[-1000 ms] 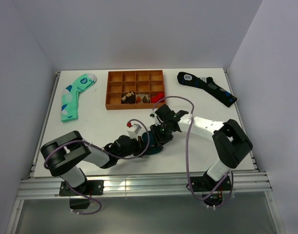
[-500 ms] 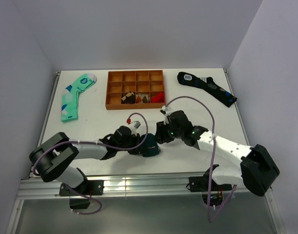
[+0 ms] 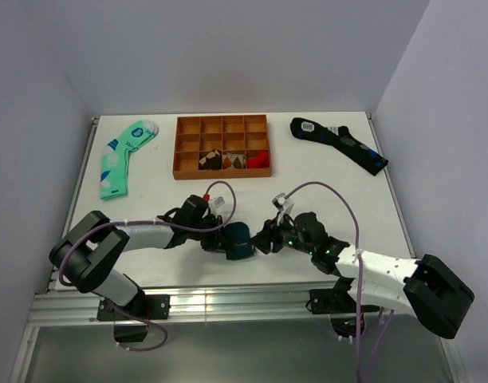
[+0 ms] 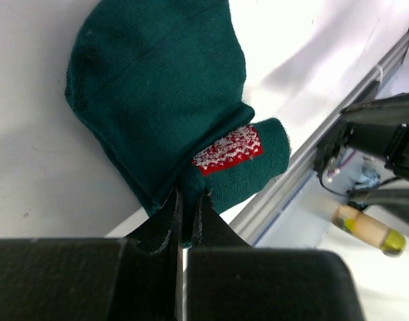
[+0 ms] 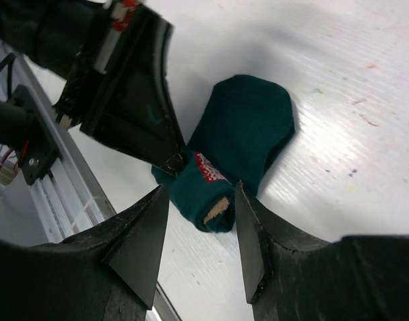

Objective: Roll the socks
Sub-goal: Roll the sock at the center of the board.

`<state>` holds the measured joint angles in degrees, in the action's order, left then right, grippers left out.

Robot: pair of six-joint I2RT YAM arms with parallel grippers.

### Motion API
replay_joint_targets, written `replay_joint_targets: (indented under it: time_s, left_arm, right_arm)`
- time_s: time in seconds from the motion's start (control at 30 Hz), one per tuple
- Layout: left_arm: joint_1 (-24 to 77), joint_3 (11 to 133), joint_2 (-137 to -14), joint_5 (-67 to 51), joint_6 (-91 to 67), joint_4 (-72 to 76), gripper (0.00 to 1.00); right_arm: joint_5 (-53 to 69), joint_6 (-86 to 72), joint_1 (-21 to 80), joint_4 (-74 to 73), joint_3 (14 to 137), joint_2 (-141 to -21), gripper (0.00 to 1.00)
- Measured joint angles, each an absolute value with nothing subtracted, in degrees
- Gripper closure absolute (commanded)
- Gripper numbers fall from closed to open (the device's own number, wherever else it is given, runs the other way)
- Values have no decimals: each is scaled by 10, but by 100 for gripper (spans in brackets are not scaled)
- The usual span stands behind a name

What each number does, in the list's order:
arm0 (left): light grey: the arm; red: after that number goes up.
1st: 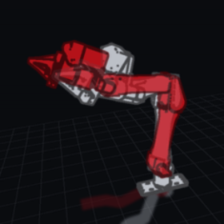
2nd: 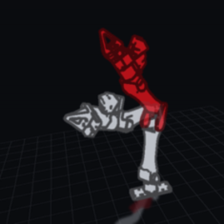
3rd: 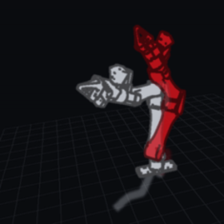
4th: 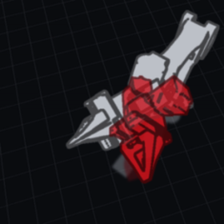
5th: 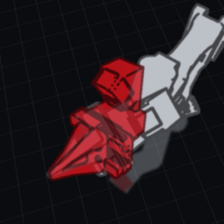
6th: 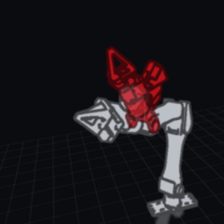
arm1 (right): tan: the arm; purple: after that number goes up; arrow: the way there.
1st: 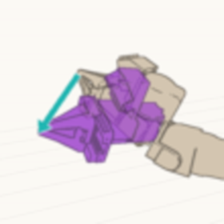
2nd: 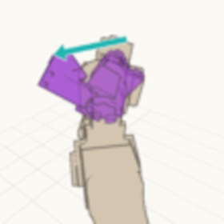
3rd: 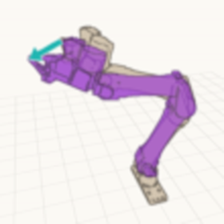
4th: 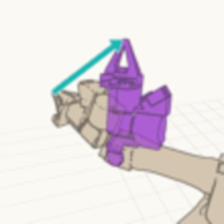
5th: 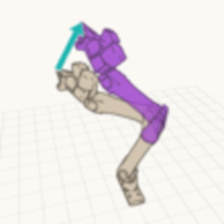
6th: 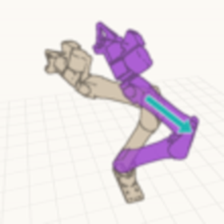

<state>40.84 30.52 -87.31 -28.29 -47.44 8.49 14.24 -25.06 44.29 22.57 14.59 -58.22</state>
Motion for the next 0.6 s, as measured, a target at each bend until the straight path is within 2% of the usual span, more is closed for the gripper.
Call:
replay_joint_targets:
  time_s: [0.33,0.6]
  left_arm:
    - [381,368,-933,-363,-449,-4,100]
    - [371,390,-968,-418,-430,-44,100]
  right_arm:
    - [143,-239,479,431,73,-628,44]
    - [146,-212,500,507,69,-685,44]
